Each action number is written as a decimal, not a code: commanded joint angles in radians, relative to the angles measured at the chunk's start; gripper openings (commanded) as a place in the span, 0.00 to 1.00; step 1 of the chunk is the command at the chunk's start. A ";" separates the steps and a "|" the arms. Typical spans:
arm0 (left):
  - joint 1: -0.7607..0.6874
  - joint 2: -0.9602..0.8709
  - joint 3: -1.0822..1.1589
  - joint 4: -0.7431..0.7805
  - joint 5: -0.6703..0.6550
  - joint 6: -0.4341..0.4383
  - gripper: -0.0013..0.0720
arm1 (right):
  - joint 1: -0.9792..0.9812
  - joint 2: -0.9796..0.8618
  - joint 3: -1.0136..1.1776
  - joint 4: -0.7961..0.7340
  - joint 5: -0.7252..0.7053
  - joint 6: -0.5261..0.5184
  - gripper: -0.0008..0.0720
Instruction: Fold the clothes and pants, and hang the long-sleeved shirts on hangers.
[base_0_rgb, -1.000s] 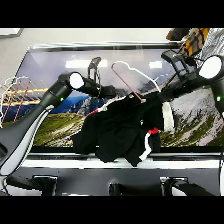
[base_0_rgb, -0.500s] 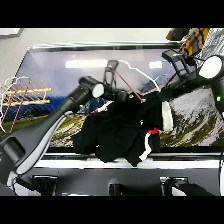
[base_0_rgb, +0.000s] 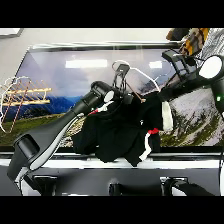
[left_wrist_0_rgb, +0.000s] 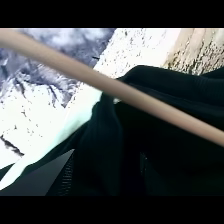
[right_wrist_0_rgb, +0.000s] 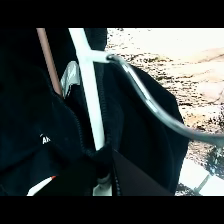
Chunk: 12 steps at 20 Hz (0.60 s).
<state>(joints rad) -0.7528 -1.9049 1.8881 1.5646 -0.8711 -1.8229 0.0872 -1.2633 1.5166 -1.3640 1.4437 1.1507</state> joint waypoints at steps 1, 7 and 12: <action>-0.008 -0.025 0.003 -0.005 0.026 0.002 0.68 | 0.001 0.000 0.000 0.000 0.000 -0.001 0.08; 0.003 -0.068 0.004 -0.001 0.044 0.001 0.32 | 0.001 0.000 0.000 0.000 -0.003 -0.001 0.08; 0.057 -0.057 0.047 -0.053 -0.002 -0.017 0.07 | 0.000 0.000 0.000 -0.016 0.082 -0.001 0.08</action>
<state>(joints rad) -0.7250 -1.9648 1.9106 1.5478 -0.8379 -1.8362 0.0872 -1.2633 1.5166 -1.3655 1.4677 1.1503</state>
